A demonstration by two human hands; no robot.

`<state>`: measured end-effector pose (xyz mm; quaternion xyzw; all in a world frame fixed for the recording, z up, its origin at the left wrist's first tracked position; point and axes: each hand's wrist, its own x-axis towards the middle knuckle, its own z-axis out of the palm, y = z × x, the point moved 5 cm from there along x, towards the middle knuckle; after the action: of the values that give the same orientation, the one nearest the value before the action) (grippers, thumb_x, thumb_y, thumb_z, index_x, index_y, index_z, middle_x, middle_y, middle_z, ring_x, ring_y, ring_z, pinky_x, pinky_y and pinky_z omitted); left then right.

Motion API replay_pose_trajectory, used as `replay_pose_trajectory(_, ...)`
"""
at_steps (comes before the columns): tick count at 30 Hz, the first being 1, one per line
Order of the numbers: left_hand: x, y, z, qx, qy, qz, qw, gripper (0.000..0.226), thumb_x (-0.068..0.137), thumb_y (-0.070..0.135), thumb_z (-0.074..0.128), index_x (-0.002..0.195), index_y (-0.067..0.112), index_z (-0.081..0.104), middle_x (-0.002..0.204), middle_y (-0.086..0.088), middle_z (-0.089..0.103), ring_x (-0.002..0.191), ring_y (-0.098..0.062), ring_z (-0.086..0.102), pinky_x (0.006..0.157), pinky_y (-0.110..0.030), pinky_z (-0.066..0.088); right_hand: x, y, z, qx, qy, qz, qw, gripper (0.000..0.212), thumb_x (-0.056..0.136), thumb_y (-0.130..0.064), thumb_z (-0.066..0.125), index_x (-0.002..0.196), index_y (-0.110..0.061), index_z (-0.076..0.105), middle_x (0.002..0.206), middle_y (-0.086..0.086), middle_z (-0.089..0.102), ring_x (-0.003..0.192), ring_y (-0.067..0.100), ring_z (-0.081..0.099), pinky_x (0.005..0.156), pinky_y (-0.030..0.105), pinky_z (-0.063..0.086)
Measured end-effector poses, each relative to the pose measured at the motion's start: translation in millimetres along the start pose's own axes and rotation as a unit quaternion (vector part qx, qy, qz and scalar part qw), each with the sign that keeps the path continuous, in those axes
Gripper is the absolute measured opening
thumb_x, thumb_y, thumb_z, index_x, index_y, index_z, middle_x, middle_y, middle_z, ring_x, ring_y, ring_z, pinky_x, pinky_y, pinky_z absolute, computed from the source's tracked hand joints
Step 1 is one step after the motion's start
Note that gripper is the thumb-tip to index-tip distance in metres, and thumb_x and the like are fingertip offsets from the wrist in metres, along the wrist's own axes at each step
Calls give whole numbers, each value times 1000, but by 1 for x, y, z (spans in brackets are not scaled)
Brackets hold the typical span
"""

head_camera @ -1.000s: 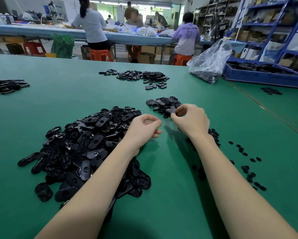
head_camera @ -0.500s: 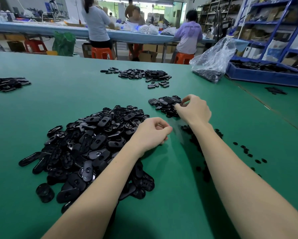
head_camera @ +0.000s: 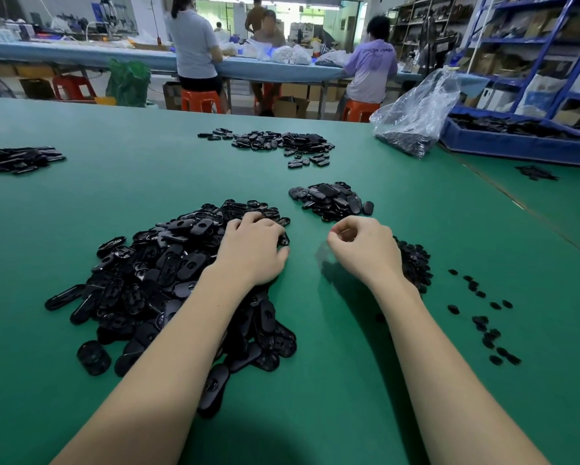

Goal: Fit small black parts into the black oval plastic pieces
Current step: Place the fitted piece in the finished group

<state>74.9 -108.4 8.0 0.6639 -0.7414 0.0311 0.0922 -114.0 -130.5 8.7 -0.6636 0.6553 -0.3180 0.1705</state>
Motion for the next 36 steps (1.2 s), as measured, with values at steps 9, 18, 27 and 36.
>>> replay_pose_trajectory(9,-1,6,-4,-42,44,-37,997,43,86,67,58,107,32,70,105,6,65,120,-21,49,105,-41,32,2,2,2,24,-26,-11,999,9,85,-37,64,80,-35,71,76,-20,68,84,7,65,71,28,46)
replay_pose_trajectory(18,-5,20,-4,-81,99,-66,990,11,85,40,65,83,30,60,80,12,56,105,-20,55,96,-36,34,5,5,-3,52,-38,-8,998,10,84,-35,64,78,-35,72,76,-17,72,82,7,66,78,32,55)
replay_pose_trajectory(27,-5,25,-8,-93,138,-18,986,16,97,24,52,112,26,58,94,4,70,100,-25,58,90,-36,33,10,14,-18,49,-24,2,999,15,88,-43,61,81,-34,71,79,-16,74,85,12,67,80,35,56)
replay_pose_trajectory(36,-6,27,-17,-393,143,-49,907,16,96,11,54,96,21,67,80,0,73,69,-15,72,67,-27,57,10,35,-41,-71,18,52,996,16,93,-32,58,97,-36,72,99,-13,72,97,21,62,76,30,41)
